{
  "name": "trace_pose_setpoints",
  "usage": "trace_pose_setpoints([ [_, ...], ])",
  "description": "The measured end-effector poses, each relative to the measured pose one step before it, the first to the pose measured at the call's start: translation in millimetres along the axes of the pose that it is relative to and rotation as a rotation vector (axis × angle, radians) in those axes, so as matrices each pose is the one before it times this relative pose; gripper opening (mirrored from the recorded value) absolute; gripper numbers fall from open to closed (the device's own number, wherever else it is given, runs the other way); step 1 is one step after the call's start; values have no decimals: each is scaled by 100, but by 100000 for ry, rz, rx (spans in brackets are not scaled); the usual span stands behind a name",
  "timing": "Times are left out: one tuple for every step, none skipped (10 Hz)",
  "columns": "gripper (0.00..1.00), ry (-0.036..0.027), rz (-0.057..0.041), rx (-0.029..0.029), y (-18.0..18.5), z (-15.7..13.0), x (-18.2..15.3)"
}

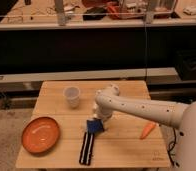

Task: Wipe the white sponge on the table

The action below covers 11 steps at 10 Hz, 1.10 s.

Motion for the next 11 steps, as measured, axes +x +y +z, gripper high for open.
trace_pose_setpoints([
  [3, -719, 658, 372, 111, 82, -91],
  [3, -700, 1732, 671, 87, -1, 204],
  [3, -715, 1443, -257, 361, -8, 352],
  [3, -704, 490, -37, 264, 13, 424],
  [3, -382, 258, 104, 80, 22, 183],
  [3, -427, 428, 111, 101, 24, 206],
  [3, 82, -17, -76, 51, 12, 59],
  [3, 150, 18, -63, 50, -68, 81],
  [3, 30, 58, -62, 42, -3, 43],
  [3, -14, 113, 14, 21, -9, 39],
  [3, -75, 370, -64, 64, -36, 134],
])
